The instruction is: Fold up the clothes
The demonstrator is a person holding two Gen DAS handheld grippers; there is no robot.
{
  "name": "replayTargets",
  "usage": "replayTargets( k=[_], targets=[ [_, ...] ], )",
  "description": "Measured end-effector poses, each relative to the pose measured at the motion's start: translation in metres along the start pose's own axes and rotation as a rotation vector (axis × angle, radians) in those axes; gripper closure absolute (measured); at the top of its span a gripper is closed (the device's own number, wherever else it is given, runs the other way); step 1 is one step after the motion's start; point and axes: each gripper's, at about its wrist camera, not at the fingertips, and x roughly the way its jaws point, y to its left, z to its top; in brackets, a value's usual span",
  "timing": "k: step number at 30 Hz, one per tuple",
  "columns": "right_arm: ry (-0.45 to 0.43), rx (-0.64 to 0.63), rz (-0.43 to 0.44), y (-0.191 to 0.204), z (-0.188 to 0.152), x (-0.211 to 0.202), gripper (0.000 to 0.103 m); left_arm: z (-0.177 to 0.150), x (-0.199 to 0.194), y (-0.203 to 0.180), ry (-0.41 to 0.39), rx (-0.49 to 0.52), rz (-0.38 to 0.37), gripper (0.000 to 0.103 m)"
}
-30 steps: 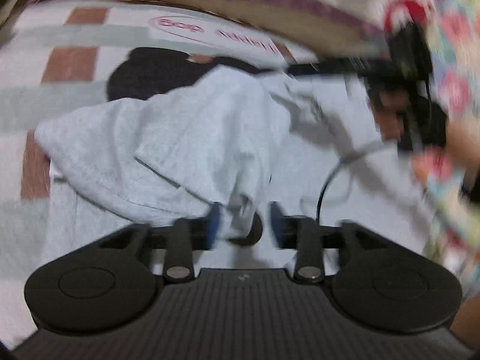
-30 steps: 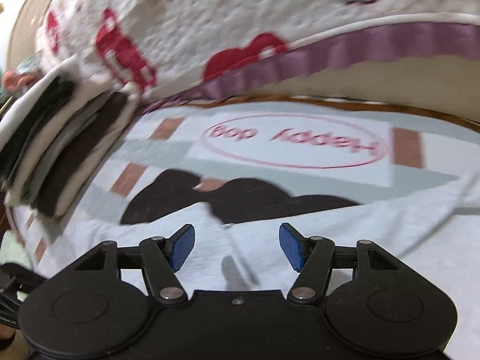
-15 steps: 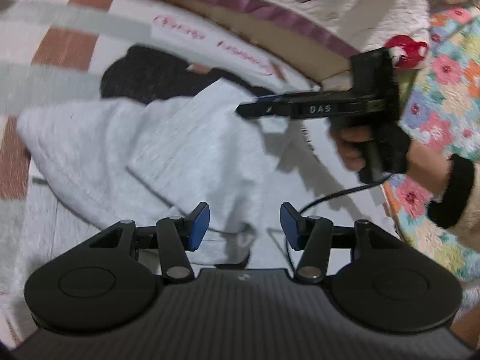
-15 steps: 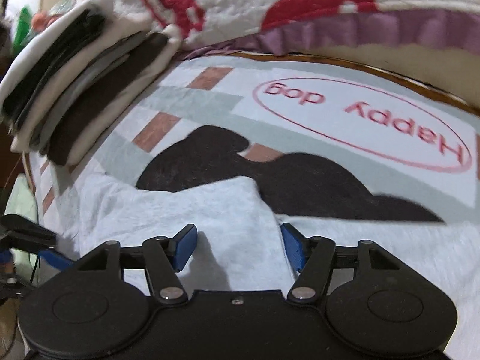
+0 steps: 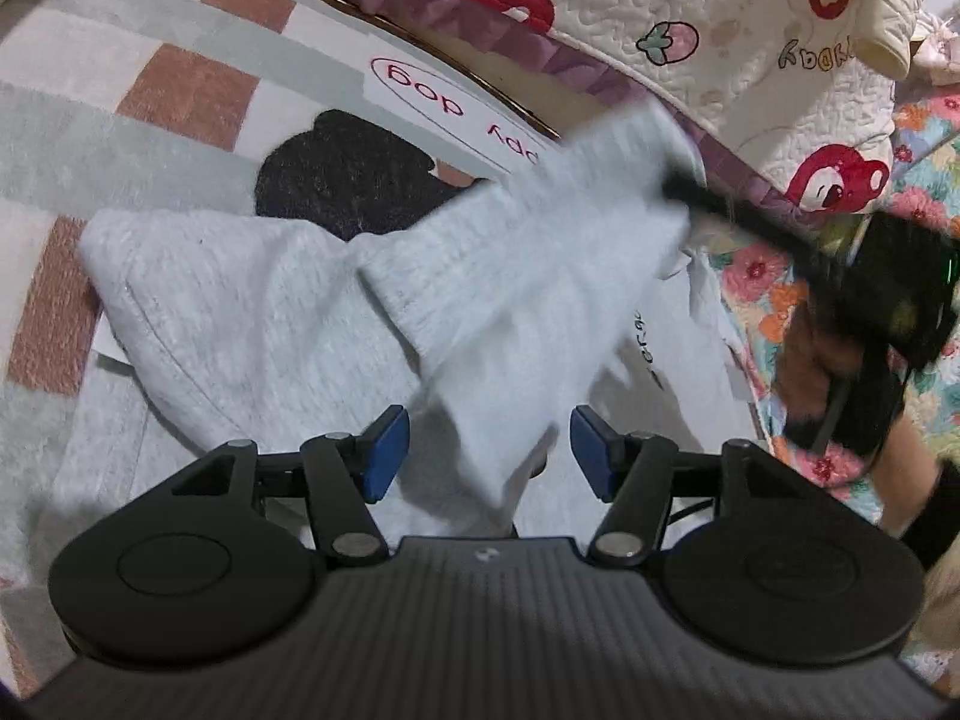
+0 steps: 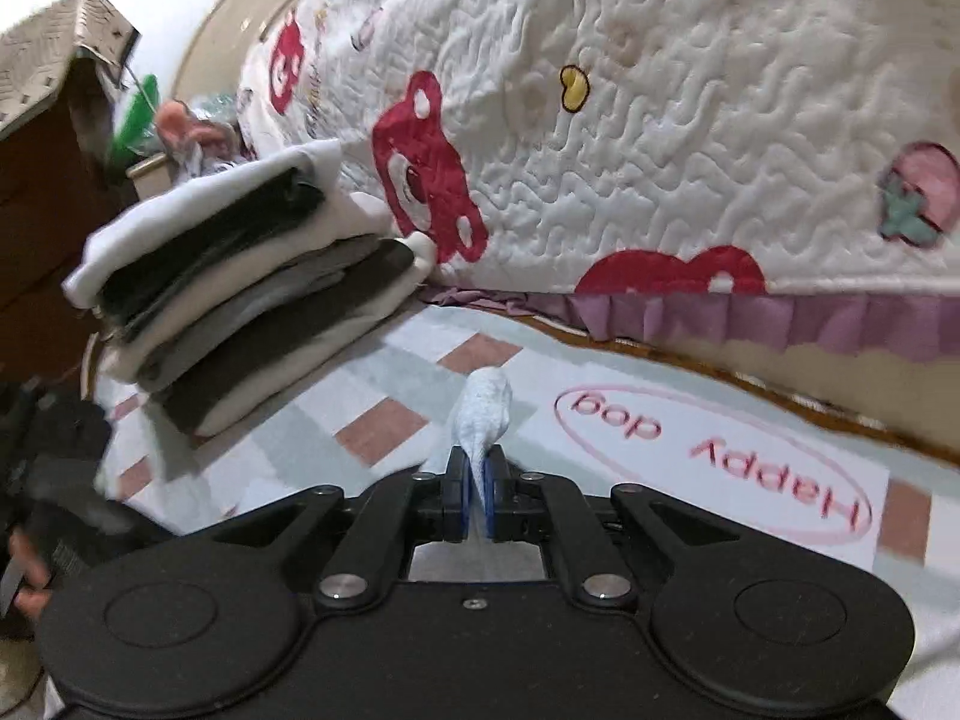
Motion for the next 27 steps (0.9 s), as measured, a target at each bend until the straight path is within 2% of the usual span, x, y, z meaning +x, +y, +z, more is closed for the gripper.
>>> replayTargets(
  k=[4,6,8,12,13,14,15,16,17,18,20,22,23,24,25,26,27],
  targets=[
    [0.062,0.11,-0.078,-0.018,-0.048,-0.016,0.096,0.0,0.005,-0.004,0.014,0.028,-0.027,0.04],
    [0.086,0.175,-0.107,-0.031,-0.066,-0.018,0.096,-0.006,0.017,-0.01,0.053,0.037,-0.034,0.04],
    [0.075,0.177,-0.11,-0.032,-0.068,-0.02,0.096,-0.018,0.027,-0.015,0.074,0.034,-0.007,0.042],
    [0.021,0.101,-0.07,-0.015,-0.055,-0.021,0.096,-0.023,0.035,-0.036,0.04,0.173,0.064,0.042],
    [0.01,0.081,-0.059,-0.012,-0.051,-0.022,0.096,-0.019,0.038,-0.038,0.04,0.179,0.072,0.043],
    [0.004,0.061,-0.052,-0.01,-0.048,-0.022,0.096,-0.015,0.042,-0.039,0.041,0.186,0.083,0.063],
    [-0.002,0.046,-0.043,-0.009,-0.045,-0.022,0.096,-0.01,0.046,-0.038,0.06,0.189,0.125,0.083],
    [-0.011,0.039,-0.038,-0.011,-0.039,-0.019,0.096,0.0,0.047,-0.04,0.069,0.212,0.167,0.098],
    [-0.024,0.032,-0.039,-0.016,-0.031,-0.013,0.097,0.011,0.047,-0.042,0.074,0.237,0.207,0.098],
    [-0.037,0.024,-0.039,-0.022,-0.023,-0.008,0.097,0.027,0.044,-0.048,0.045,0.29,0.232,0.098],
    [-0.064,0.01,-0.04,-0.032,-0.007,0.002,0.097,0.066,0.041,-0.057,0.001,0.412,0.332,0.099],
    [-0.095,-0.001,-0.047,-0.043,0.009,0.012,0.097,0.109,0.041,-0.059,-0.076,0.481,0.396,0.099],
    [-0.115,0.01,-0.08,-0.052,0.018,0.017,0.097,0.13,0.044,-0.055,-0.106,0.496,0.439,0.099],
    [-0.132,0.034,-0.136,-0.063,0.028,0.022,0.085,0.15,0.048,-0.051,-0.134,0.512,0.486,0.099],
    [-0.138,0.06,-0.202,-0.075,0.034,0.025,0.078,0.164,0.057,-0.045,-0.157,0.532,0.564,0.098],
    [-0.129,0.089,-0.285,-0.088,0.035,0.024,0.065,0.178,0.067,-0.039,-0.177,0.551,0.638,0.098],
    [-0.12,0.119,-0.367,-0.101,0.036,0.022,0.054,0.185,0.079,-0.03,-0.182,0.56,0.669,0.098]
  ],
)
